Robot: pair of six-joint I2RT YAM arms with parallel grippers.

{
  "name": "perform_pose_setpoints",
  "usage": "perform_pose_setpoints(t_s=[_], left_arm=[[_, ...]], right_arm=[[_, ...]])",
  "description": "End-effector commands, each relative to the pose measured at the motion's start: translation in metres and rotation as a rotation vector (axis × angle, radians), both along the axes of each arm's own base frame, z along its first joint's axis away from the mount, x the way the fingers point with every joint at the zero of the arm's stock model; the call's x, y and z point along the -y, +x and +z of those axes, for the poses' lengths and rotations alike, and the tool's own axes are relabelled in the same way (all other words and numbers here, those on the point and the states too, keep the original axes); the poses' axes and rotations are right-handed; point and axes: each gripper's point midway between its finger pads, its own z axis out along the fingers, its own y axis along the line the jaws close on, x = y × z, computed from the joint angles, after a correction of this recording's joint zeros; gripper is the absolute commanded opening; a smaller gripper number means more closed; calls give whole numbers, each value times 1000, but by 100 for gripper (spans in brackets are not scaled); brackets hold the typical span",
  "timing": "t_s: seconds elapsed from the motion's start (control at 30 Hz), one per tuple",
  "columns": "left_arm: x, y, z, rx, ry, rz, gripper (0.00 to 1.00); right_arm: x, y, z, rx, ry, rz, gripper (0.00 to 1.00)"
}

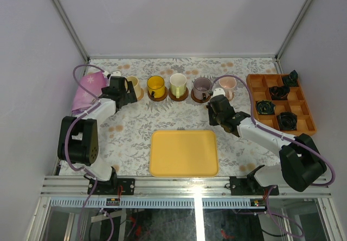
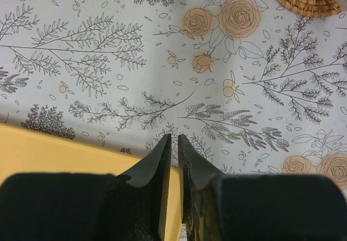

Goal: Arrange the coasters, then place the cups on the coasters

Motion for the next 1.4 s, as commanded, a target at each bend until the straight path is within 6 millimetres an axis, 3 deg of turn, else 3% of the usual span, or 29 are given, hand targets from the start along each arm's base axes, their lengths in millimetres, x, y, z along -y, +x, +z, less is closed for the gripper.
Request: perform_pose_setpoints(t_s=[0.0,0.27,0.37,0.53,0.6,0.73,0.93,1.2,1.37], left_arm=[[-6,6,3,39,13,32,100],[5,-5,15,47,-44,-8,100],[10,-14,38,91,-78,-18,100],[13,-40,78,158,-126,-10,100],[9,-51,90,186,-131,14,100],[-3,-75,110,215,-116,84,100],[-8,-98,148,272,-101,74,100],[-5,-122,187,381,-165,85,100],[-18,-138,195,432,-159,168,100]], right_arm=[[-6,8,11,36,37,-1,16],[-4,9,14,48,29,-11,16],[1,12,23,78,21,-33,17],[18,20,58,191,8,-109,21],[33,24,77,260,-18,-176,31],[62,27,110,375,-63,-299,70],[107,17,157,540,-103,-489,99],[158,-12,188,673,-145,-701,99],[170,-24,197,707,-127,-744,99]])
